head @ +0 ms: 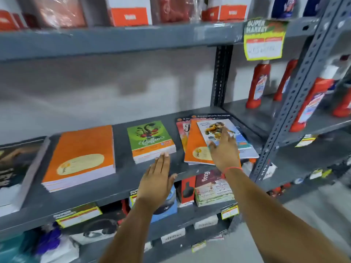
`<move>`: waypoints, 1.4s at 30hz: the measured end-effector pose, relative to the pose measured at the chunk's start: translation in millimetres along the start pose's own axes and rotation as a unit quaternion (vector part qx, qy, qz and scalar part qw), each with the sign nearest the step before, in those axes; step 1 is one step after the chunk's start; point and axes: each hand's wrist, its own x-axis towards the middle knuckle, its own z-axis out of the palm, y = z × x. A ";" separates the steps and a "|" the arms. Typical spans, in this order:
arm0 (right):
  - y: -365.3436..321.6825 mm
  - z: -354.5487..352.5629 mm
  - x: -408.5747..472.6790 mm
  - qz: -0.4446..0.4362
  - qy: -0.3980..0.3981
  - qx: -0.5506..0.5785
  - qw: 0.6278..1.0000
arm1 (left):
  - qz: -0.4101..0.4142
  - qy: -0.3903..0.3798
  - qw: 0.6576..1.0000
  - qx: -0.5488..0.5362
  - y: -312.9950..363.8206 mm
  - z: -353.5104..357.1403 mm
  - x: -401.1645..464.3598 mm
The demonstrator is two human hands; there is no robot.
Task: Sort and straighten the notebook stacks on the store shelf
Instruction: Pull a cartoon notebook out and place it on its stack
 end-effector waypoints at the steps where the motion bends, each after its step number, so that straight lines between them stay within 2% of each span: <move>1: 9.9 3.4 7.3 0.029 -0.010 -0.011 0.999 | -0.023 -0.044 0.999 -0.023 1.3 13.0 7.6; 5: 41.8 13.4 44.0 0.109 -0.045 -0.057 0.991 | -0.094 -0.051 0.993 -0.046 16.8 36.4 29.4; 8: 49.0 15.9 66.4 0.123 -0.054 -0.076 0.988 | -0.115 -0.016 0.993 -0.026 25.6 41.4 36.0; 14: 53.9 -6.2 104.2 0.200 -0.175 -0.072 0.961 | -0.129 -0.028 0.991 -0.002 32.5 29.8 37.0; 19: 56.3 -7.2 114.0 0.231 -0.189 -0.077 0.951 | -0.144 -0.062 0.988 -0.010 33.8 27.6 39.1; 22: 59.5 -8.6 118.3 0.232 -0.192 -0.086 0.950 | -0.144 -0.058 0.988 -0.006 33.3 27.9 38.8; 26: 59.9 -19.6 120.9 0.241 -0.170 -0.085 0.952 | -0.136 -0.069 0.988 0.003 31.7 23.9 38.4; 28: 62.1 -29.8 123.0 0.238 -0.176 -0.019 0.955 | -0.132 -0.069 0.989 0.007 31.0 22.7 38.3; 30: 66.0 -40.8 129.2 0.250 -0.181 0.122 0.943 | -0.129 -0.072 0.989 -0.004 29.8 23.8 37.9; 32: 67.2 -55.0 128.8 0.300 -0.163 0.312 0.887 | -0.111 -0.062 0.992 -0.028 24.3 25.3 36.4; 34: 63.2 -62.1 123.4 0.281 -0.158 0.438 0.839 | -0.072 -0.077 0.994 -0.035 13.0 19.4 35.8; 36: 52.8 -59.0 117.7 0.243 -0.161 0.504 0.813 | -0.018 -0.069 0.997 -0.022 -3.2 9.8 32.4; 39: 24.7 -43.0 105.9 0.233 -0.157 0.580 0.765 | -0.022 -0.102 0.994 0.009 -30.8 -8.0 20.9; 42: -18.8 -14.1 94.0 0.233 -0.179 0.575 0.763 | -0.040 -0.098 0.994 0.013 -56.1 -11.5 4.3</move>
